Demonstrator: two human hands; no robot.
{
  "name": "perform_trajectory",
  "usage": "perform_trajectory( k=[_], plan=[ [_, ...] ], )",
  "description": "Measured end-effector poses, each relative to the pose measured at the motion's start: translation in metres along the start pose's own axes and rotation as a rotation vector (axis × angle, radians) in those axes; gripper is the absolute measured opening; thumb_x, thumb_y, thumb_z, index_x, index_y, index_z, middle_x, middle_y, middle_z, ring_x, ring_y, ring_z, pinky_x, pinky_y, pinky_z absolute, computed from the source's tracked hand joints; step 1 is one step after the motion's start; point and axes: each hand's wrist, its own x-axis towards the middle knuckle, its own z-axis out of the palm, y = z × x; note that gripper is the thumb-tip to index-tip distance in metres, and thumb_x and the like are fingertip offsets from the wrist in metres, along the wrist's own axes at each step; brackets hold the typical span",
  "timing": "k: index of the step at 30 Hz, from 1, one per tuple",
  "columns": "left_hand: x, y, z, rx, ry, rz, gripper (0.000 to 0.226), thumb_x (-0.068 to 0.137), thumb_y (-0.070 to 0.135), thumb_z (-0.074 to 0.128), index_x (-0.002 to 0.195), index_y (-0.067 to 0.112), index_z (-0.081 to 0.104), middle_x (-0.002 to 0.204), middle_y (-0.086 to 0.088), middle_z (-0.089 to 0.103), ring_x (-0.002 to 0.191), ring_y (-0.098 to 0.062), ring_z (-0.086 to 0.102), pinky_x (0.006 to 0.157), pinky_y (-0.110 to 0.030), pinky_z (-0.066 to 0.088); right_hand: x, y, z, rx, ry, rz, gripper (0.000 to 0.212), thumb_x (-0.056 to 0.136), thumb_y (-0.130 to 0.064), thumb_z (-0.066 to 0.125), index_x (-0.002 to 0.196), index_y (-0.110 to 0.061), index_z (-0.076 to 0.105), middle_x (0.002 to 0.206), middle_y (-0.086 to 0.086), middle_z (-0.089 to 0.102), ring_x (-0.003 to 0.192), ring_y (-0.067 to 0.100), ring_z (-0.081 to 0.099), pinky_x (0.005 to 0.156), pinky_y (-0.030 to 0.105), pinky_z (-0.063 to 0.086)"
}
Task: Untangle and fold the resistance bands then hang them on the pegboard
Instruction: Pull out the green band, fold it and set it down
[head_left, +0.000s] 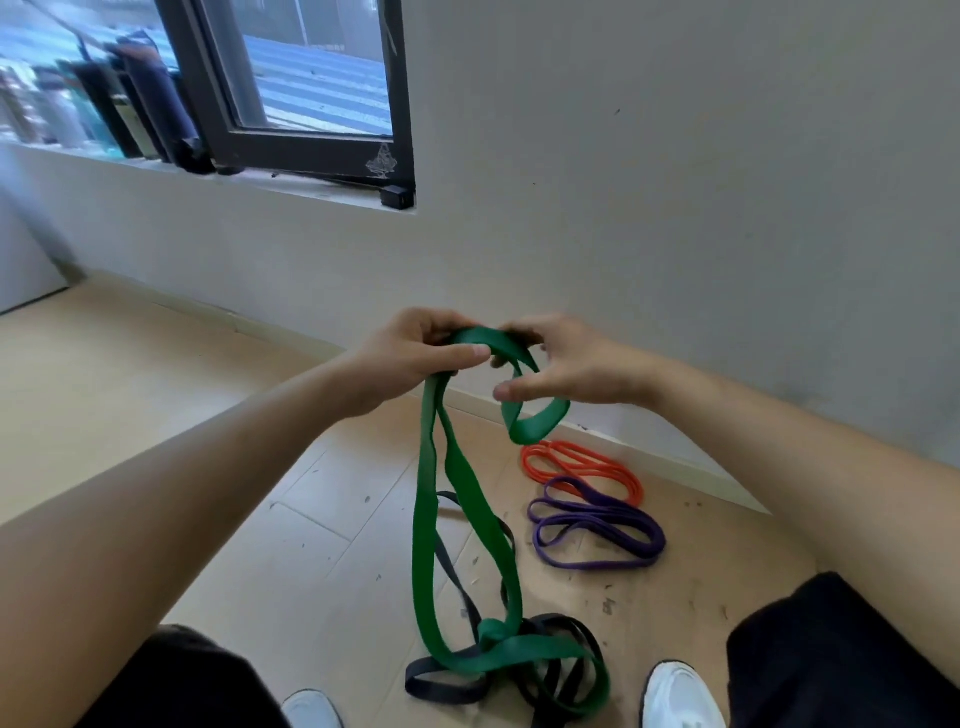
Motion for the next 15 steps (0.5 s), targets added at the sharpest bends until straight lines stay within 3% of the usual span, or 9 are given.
perform_trajectory(
  k=[2, 5, 8, 11, 15],
  plan=[
    [-0.001, -0.001, 0.001, -0.002, -0.019, -0.005, 0.028, 0.093, 0.018, 0.069, 0.119, 0.009, 0.069, 0.09, 0.001, 0.069, 0.082, -0.008, 0.063, 0.075, -0.021, 0.052, -0.001, -0.002, 0.003, 0.069, 0.013, 0.0, 0.032, 0.087, -0.035, 0.077, 0.111, -0.015, 0.07, 0.095, 0.007, 0.072, 0.088, 0.021, 0.067, 0.085, 0.04, 0.054],
    [-0.001, -0.003, 0.0, -0.062, -0.021, -0.05, 0.04, 0.085, 0.02, 0.075, 0.121, 0.008, 0.064, 0.084, 0.005, 0.073, 0.079, -0.008, 0.067, 0.075, -0.022, 0.051, -0.006, -0.006, -0.006, 0.16, 0.012, 0.014, 0.029, 0.088, -0.035, 0.076, 0.108, -0.014, 0.072, 0.086, 0.004, 0.07, 0.075, 0.013, 0.064, 0.071, 0.029, 0.05],
    [-0.002, -0.006, 0.004, -0.056, -0.06, -0.051, 0.045, 0.075, 0.023, 0.081, 0.115, 0.008, 0.066, 0.084, 0.002, 0.071, 0.082, -0.014, 0.068, 0.079, -0.028, 0.054, -0.01, -0.013, -0.016, 0.198, 0.05, -0.023, 0.028, 0.091, -0.034, 0.073, 0.111, -0.014, 0.072, 0.091, 0.004, 0.072, 0.079, 0.013, 0.066, 0.071, 0.024, 0.051],
    [0.0, -0.012, 0.015, 0.006, -0.069, -0.035, 0.027, 0.082, 0.01, 0.081, 0.105, 0.01, 0.067, 0.089, -0.004, 0.068, 0.087, -0.02, 0.069, 0.088, -0.037, 0.059, -0.015, -0.019, -0.026, 0.272, 0.169, -0.077, 0.026, 0.094, -0.029, 0.069, 0.11, -0.009, 0.072, 0.098, 0.014, 0.071, 0.09, 0.021, 0.068, 0.081, 0.031, 0.054],
    [0.003, -0.016, 0.025, -0.044, -0.075, -0.036, 0.025, 0.088, 0.002, 0.074, 0.104, 0.009, 0.056, 0.102, -0.015, 0.074, 0.101, -0.029, 0.071, 0.094, -0.04, 0.058, -0.02, -0.018, -0.039, 0.398, 0.316, -0.093, 0.026, 0.096, -0.025, 0.067, 0.113, -0.006, 0.069, 0.103, 0.022, 0.069, 0.092, 0.02, 0.066, 0.09, 0.034, 0.053]
  ],
)
